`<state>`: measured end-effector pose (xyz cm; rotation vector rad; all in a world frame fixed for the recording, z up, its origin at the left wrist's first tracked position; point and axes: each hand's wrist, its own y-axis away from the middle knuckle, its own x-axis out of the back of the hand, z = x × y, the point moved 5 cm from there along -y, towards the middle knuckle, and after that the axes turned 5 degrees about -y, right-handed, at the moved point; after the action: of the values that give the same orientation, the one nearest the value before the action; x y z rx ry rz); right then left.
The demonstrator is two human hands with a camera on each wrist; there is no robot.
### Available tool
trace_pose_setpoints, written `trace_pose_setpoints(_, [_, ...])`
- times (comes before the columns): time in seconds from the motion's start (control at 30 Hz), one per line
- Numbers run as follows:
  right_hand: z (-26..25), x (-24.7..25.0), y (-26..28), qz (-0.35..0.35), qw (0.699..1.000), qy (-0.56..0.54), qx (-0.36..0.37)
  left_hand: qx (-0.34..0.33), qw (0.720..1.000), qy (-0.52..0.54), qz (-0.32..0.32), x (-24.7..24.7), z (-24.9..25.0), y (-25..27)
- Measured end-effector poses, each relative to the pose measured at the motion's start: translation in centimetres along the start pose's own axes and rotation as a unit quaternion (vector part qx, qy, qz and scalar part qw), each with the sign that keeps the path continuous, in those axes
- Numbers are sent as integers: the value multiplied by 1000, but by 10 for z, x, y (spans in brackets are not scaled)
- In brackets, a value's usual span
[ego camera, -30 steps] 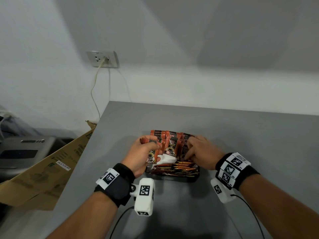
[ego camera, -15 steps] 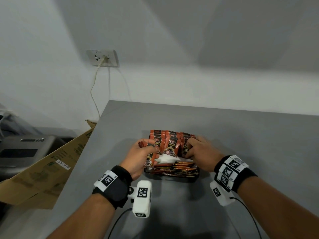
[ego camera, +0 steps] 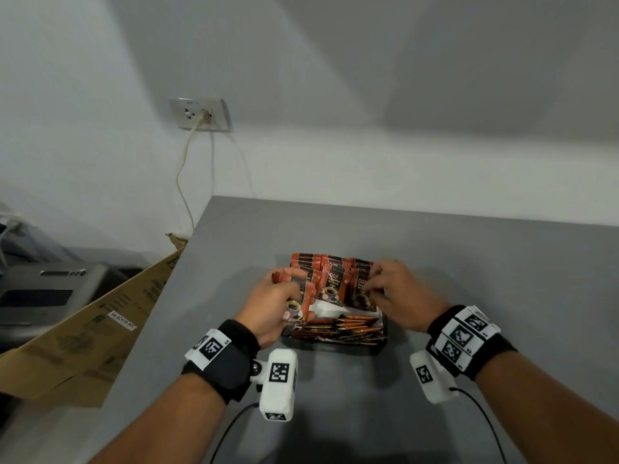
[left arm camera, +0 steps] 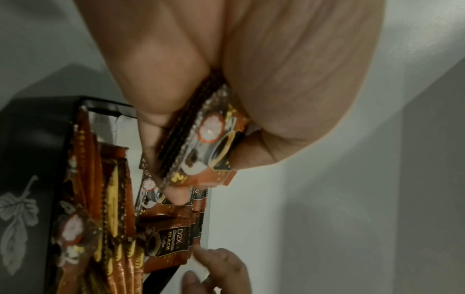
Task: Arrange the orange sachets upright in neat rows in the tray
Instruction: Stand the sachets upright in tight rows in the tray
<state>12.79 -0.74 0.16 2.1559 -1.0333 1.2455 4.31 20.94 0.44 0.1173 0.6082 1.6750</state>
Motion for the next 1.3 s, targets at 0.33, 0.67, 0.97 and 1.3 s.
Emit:
trace_pose_setpoints(0.33, [-76,43,-24,25,969,-245,-28,-108,992,-55,-34,-35,23,-3])
trace_pose_setpoints(0.67, [-39,17,-52,12,985,-104,-138,-83,990,-73,84,13,24,-1])
trace_pose_setpoints(0.97, [-36,-14,-55,-33,987,-33,-152,-31,993,-77,86,25,4,-3])
trace_pose_setpoints(1.3, [-32,-14,-53,-31,987,-32,-154,-7,995,-71,72,21,-2,-2])
